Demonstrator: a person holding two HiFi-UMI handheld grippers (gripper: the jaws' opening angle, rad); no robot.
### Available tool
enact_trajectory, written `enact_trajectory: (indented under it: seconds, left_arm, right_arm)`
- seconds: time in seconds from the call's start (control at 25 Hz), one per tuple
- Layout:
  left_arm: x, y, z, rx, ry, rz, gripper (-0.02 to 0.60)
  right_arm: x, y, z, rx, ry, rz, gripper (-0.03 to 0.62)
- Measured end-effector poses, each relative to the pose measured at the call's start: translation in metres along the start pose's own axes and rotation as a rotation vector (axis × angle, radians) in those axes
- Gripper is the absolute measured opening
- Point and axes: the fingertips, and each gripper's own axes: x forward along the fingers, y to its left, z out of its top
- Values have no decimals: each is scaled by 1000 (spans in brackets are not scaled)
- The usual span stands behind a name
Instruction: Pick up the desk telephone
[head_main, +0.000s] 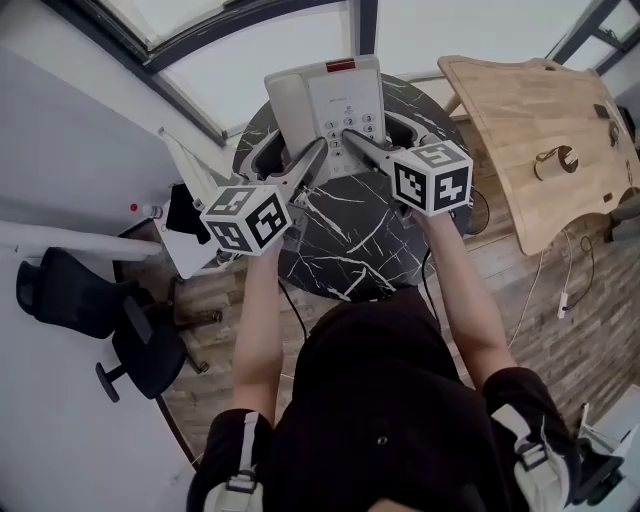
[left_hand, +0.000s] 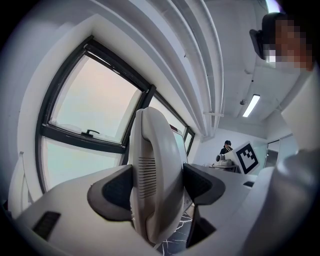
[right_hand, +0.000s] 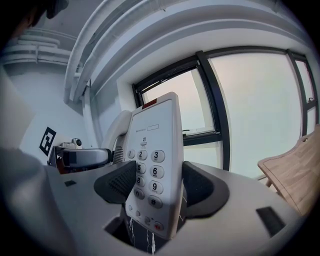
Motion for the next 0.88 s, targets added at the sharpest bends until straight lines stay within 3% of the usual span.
enact_trajectory:
  seconds: [0.88]
  left_arm:
    - [2,2,1,27,11,-5,328]
  right_arm:
    - [3,-1,3,-26,-2,-9,316]
